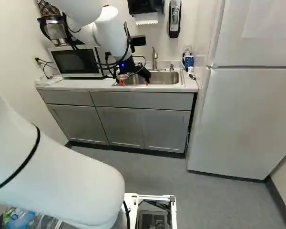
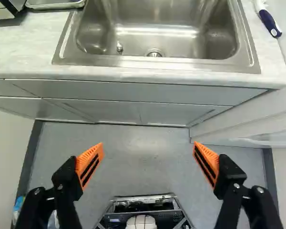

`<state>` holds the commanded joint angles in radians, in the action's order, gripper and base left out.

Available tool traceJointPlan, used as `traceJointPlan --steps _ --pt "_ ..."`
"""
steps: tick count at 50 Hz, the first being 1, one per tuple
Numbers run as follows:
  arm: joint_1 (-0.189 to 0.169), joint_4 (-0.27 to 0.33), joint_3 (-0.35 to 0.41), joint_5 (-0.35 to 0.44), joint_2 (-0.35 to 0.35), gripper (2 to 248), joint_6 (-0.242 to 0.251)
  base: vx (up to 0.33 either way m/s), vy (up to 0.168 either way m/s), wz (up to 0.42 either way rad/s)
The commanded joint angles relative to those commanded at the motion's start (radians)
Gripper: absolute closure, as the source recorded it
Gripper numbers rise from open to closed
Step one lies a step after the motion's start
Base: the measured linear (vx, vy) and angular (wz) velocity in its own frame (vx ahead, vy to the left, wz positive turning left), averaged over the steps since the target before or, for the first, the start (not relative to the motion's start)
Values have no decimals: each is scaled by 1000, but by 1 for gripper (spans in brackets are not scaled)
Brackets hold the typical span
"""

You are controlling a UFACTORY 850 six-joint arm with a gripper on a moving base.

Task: Rinse the cup and place it in the tray

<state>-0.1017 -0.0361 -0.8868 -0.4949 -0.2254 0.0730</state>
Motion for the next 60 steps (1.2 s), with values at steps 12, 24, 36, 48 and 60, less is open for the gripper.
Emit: traceJointPlan --steps 12,24,36,48,60 --pt "2 1 15 25 -1 3 -1 0 0 0" --pt "5 2 39 67 -3 3 -4 0 0 0" --pt "9 3 73 124 -5 3 -7 0 0 0" --pt "15 5 116 199 -8 3 -11 0 0 0" --pt "21 8 169 289 -11 3 -15 0 0 0"
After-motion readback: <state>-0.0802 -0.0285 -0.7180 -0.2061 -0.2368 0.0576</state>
